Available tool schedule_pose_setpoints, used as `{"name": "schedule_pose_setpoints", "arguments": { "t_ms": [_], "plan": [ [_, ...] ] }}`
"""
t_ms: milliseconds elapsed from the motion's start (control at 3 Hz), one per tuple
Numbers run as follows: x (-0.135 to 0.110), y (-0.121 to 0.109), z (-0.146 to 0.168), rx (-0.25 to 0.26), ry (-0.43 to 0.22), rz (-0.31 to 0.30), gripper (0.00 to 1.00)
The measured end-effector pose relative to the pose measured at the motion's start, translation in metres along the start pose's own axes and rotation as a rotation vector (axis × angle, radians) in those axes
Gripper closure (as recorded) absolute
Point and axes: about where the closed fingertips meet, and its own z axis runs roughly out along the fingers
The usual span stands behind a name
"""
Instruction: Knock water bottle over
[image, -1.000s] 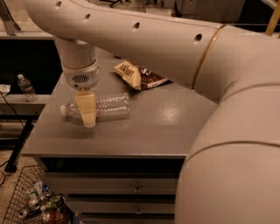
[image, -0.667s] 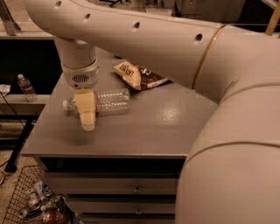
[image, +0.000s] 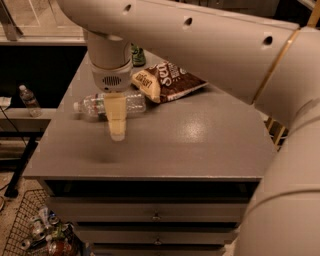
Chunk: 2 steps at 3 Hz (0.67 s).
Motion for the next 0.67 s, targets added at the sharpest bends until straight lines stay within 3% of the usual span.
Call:
{"name": "schedule_pose_setpoints", "arguments": {
  "t_ms": [667],
  "plan": [
    [0.118, 0.005, -0.012, 0.059, -0.059, 0.185, 0.0]
  ]
}}
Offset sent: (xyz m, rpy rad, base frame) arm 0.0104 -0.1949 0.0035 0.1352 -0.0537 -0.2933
